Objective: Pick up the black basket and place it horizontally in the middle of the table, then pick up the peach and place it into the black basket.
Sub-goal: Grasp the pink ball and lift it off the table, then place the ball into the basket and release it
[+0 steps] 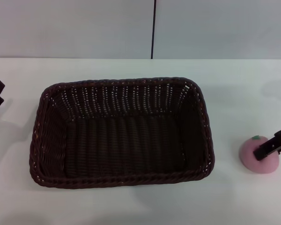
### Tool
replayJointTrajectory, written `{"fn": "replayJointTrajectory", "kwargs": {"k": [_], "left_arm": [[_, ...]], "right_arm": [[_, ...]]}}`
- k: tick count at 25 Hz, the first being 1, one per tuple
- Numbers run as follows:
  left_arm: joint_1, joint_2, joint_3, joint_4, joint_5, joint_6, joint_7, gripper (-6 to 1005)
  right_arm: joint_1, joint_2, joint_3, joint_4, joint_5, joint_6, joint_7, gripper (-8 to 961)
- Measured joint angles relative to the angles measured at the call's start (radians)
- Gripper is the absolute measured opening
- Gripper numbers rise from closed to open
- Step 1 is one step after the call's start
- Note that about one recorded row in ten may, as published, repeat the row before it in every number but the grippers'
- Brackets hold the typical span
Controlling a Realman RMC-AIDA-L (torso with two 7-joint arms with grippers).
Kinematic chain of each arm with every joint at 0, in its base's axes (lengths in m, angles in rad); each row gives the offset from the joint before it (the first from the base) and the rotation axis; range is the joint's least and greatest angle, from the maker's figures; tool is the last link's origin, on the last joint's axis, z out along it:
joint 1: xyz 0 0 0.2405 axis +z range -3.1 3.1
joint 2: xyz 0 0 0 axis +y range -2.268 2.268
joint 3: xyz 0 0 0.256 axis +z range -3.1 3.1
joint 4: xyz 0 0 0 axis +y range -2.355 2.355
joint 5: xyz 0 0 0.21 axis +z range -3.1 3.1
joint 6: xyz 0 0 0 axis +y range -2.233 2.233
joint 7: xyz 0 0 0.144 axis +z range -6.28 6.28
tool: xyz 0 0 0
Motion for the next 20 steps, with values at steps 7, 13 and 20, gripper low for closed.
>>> {"fn": "replayJointTrajectory", "kwargs": {"k": [7, 13, 20], "left_arm": [[-0.007, 0.0, -0.004, -0.002, -0.001, 0.009, -0.019, 802], [-0.008, 0.0, -0.004, -0.008, -0.001, 0.027, -0.024, 802], [-0.008, 0.0, -0.004, -0.011, 0.005, 0.036, -0.024, 802]], "right_arm": [[-0.022, -0.006, 0.02, -0.014, 0.061, -0.004, -0.033, 376], [-0.104, -0.023, 0.054, -0.172, 0.225, -0.108, -0.034, 348], [-0.142, -0.016, 0.184, -0.44, 0.382, -0.33, -0.027, 271]]}}
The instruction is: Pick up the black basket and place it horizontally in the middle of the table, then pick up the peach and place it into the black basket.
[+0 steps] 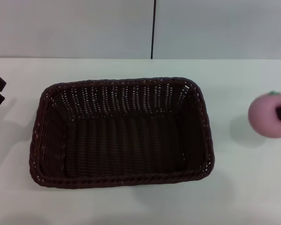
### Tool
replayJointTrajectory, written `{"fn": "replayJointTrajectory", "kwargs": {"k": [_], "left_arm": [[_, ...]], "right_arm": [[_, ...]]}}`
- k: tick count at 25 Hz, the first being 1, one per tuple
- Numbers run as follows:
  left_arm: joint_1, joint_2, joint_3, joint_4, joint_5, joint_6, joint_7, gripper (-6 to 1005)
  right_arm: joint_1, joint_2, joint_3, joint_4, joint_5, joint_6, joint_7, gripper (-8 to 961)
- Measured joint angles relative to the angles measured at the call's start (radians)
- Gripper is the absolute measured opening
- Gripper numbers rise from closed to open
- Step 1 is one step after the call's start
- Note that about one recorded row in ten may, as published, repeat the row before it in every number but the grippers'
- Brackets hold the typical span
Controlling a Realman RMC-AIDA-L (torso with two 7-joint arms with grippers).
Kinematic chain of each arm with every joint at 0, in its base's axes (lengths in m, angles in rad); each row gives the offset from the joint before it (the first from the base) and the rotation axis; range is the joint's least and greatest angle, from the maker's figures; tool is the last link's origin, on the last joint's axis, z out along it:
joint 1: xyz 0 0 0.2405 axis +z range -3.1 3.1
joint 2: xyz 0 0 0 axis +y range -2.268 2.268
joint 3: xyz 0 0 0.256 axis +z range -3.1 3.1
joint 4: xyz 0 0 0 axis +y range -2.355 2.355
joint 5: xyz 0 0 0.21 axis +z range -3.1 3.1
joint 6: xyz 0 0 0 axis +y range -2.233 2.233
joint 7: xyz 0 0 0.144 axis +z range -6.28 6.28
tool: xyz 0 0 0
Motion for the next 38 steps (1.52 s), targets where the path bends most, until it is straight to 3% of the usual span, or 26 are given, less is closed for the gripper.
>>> {"fn": "replayJointTrajectory", "kwargs": {"k": [5, 8, 9, 11, 14, 16, 19, 22, 27, 29, 33, 34, 35, 38], "left_arm": [[0.0, 0.0, 0.001, 0.0, 0.001, 0.017, 0.009, 802], [0.0, 0.0, 0.0, 0.0, -0.003, 0.031, 0.009, 802], [0.0, 0.0, 0.0, 0.0, -0.003, 0.034, 0.008, 802], [-0.001, 0.0, 0.0, 0.001, -0.004, 0.043, 0.007, 802], [-0.003, 0.0, 0.0, 0.005, -0.004, 0.048, 0.007, 802], [-0.008, 0.0, -0.008, 0.016, -0.005, 0.049, 0.002, 802], [-0.014, 0.001, -0.014, 0.018, -0.005, 0.05, 0.0, 802], [-0.017, 0.001, -0.015, 0.018, -0.005, 0.052, -0.002, 802], [-0.019, 0.002, -0.015, 0.02, -0.006, 0.058, -0.008, 802], [-0.026, 0.002, -0.019, 0.02, -0.006, 0.059, -0.012, 802], [-0.035, 0.001, -0.025, 0.013, -0.006, 0.056, -0.012, 802], [-0.035, 0.001, -0.025, 0.013, -0.006, 0.056, -0.012, 802], [-0.035, 0.001, -0.025, 0.013, -0.006, 0.056, -0.012, 802], [-0.043, 0.0, -0.032, 0.001, -0.006, 0.054, -0.004, 802]], "right_arm": [[0.022, -0.001, -0.007, -0.03, 0.158, -0.026, 0.007, 228], [0.067, 0.016, -0.027, 0.049, 0.175, 0.028, -0.059, 208], [0.102, 0.031, -0.045, 0.136, 0.174, 0.089, -0.122, 202], [0.12, 0.034, -0.055, 0.188, 0.175, 0.118, -0.151, 189], [0.198, 0.024, -0.075, 0.419, 0.179, 0.205, -0.264, 170], [0.216, 0.023, -0.076, 0.474, 0.179, 0.231, -0.298, 158], [0.254, 0.025, -0.077, 0.604, 0.177, 0.317, -0.398, 225], [0.259, 0.031, -0.078, 0.623, 0.178, 0.334, -0.436, 292], [0.232, 0.049, -0.066, 0.616, 0.209, 0.347, -0.5, 404], [0.194, 0.051, -0.064, 0.614, 0.284, 0.351, -0.564, 637], [0.143, 0.051, -0.063, 0.596, 0.382, 0.351, -0.632, 707], [0.089, 0.052, -0.063, 0.579, 0.478, 0.351, -0.684, 725], [0.089, 0.052, -0.063, 0.579, 0.478, 0.351, -0.684, 725], [-0.015, 0.06, -0.054, 0.589, 0.65, 0.362, -0.852, 725]]}}
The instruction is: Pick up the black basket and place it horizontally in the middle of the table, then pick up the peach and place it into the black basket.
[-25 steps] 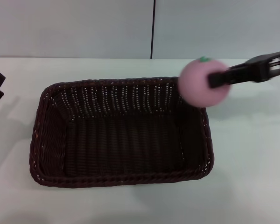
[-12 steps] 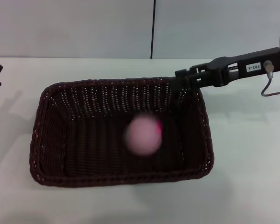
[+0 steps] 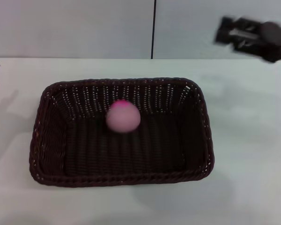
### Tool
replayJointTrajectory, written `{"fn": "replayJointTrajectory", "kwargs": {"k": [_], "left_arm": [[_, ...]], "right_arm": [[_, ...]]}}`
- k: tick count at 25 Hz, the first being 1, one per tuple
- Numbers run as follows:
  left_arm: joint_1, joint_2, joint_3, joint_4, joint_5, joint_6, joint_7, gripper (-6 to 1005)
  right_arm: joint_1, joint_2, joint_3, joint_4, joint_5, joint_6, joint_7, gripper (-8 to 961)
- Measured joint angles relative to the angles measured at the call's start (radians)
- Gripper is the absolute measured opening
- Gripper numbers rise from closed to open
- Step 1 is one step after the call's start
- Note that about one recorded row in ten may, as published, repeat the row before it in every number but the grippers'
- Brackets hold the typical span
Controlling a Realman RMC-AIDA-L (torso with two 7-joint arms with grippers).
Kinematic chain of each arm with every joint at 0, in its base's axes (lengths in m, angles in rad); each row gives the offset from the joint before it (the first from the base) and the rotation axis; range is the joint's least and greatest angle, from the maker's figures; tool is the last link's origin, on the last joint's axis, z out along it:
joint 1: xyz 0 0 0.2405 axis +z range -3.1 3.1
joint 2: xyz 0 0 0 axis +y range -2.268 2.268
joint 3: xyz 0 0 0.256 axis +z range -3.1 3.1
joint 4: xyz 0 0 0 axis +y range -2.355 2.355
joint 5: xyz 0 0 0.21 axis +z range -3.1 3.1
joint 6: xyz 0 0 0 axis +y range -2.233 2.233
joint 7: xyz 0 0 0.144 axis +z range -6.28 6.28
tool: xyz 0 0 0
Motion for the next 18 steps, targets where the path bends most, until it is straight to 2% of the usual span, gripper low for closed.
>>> {"fn": "replayJointTrajectory", "kwargs": {"k": [1, 2, 5, 6, 7, 8, 10, 11, 14, 15, 18], "left_arm": [[0.007, 0.001, -0.017, -0.002, 0.0, -0.001, 0.002, 802], [0.007, 0.001, -0.017, -0.002, 0.0, -0.001, 0.002, 802], [0.008, 0.001, -0.027, -0.003, 0.001, -0.002, 0.002, 802], [0.008, 0.001, -0.027, -0.003, 0.001, -0.002, 0.002, 802], [0.008, 0.001, -0.027, -0.003, 0.001, -0.002, 0.002, 802], [0.008, 0.002, -0.056, -0.009, 0.005, -0.005, -0.023, 802], [0.008, 0.002, -0.056, -0.009, 0.005, -0.005, -0.023, 802], [0.004, 0.005, -0.08, -0.037, 0.004, -0.021, -0.034, 802], [0.004, 0.005, -0.08, -0.037, 0.004, -0.021, -0.034, 802], [-0.003, 0.003, -0.098, -0.074, 0.006, -0.045, -0.021, 802], [0.0, 0.003, -0.102, -0.079, 0.004, -0.052, -0.01, 802]], "right_arm": [[-0.059, 0.009, 0.022, 0.06, 0.103, 0.012, -0.146, 725], [-0.059, 0.009, 0.022, 0.06, 0.103, 0.012, -0.146, 725], [-0.131, 0.025, 0.077, 0.209, 0.235, 0.018, -0.418, 725], [-0.155, 0.03, 0.117, 0.346, 0.312, 0.023, -0.602, 725], [-0.155, 0.03, 0.117, 0.346, 0.312, 0.023, -0.602, 725], [-0.163, 0.031, 0.145, 0.432, 0.357, 0.026, -0.696, 725], [-0.169, 0.032, 0.195, 0.591, 0.436, 0.032, -0.887, 725], [-0.171, 0.032, 0.231, 0.698, 0.49, 0.038, -1.038, 725], [-0.17, 0.034, 0.257, 0.771, 0.52, 0.046, -1.136, 725], [-0.169, 0.035, 0.269, 0.792, 0.527, 0.052, -1.157, 725], [-0.162, 0.038, 0.297, 0.818, 0.531, 0.078, -1.162, 725]]}}
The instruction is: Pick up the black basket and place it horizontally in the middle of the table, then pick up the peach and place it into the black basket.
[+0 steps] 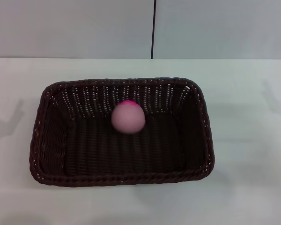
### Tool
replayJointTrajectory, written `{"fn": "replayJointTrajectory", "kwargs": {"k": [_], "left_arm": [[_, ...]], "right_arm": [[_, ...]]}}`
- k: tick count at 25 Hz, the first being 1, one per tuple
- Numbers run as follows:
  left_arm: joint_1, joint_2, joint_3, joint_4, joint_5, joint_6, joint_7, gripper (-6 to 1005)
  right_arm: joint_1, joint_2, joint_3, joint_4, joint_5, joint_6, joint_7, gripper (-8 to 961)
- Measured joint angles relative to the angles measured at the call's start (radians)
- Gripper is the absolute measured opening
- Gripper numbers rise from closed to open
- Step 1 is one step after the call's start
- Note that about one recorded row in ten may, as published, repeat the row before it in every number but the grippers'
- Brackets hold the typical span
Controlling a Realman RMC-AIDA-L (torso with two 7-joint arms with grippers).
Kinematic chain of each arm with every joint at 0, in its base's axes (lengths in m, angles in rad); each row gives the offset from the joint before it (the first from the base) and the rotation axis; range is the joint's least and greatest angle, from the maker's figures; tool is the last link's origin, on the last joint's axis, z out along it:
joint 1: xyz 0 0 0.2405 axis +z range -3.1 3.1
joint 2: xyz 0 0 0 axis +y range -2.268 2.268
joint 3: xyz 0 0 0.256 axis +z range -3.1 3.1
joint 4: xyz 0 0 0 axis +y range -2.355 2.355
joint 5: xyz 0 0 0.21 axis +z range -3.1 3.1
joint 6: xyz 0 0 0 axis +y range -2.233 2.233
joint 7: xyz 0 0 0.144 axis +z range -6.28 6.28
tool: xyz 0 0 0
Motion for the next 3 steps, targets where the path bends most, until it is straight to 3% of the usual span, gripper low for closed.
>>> {"fn": "replayJointTrajectory", "kwargs": {"k": [3], "left_arm": [[0.005, 0.001, -0.004, -0.002, 0.002, -0.044, 0.045, 802]], "right_arm": [[0.014, -0.001, 0.009, 0.009, -0.001, 0.001, 0.017, 725]]}}
